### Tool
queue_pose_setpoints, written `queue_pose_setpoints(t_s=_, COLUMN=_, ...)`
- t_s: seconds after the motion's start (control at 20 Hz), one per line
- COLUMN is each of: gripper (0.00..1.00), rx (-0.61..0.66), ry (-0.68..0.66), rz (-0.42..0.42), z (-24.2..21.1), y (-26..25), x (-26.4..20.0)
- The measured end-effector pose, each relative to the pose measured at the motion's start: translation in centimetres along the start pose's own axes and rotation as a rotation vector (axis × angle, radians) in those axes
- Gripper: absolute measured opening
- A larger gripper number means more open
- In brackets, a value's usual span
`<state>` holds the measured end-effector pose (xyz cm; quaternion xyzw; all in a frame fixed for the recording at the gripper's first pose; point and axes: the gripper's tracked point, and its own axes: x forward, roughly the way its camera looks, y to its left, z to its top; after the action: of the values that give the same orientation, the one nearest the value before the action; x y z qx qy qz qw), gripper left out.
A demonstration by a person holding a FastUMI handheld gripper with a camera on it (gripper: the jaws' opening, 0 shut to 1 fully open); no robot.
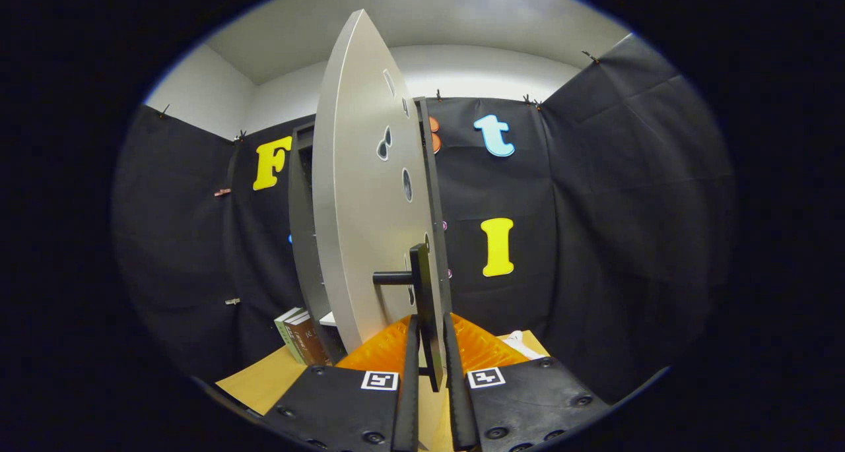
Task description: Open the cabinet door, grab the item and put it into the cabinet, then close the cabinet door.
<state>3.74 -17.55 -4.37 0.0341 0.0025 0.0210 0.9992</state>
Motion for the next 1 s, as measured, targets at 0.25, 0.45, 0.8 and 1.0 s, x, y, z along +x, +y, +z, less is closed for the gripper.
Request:
queue_pose_setpoints(t_s=0.25, gripper=0.23, rx=0.0, ry=-0.015, rz=-0.051, z=0.1, y=-1.2, x=-0.6)
queue_pose_setpoints(t_s=0.45, gripper=0.23, rx=-0.023, ry=-0.028, rz=-0.09, z=0.9, y=-1.8, x=-1.8)
queue_pose_setpoints(t_s=0.8, gripper=0.24, rx=-0.016, ry=0.011, rz=-0.01, z=-0.7, y=2.3, x=-2.4)
queue_pose_setpoints(t_s=1.0, gripper=0.23, rx=0.0, ry=0.112, rz=0.008, z=-3.4, y=5.0, x=-2.6)
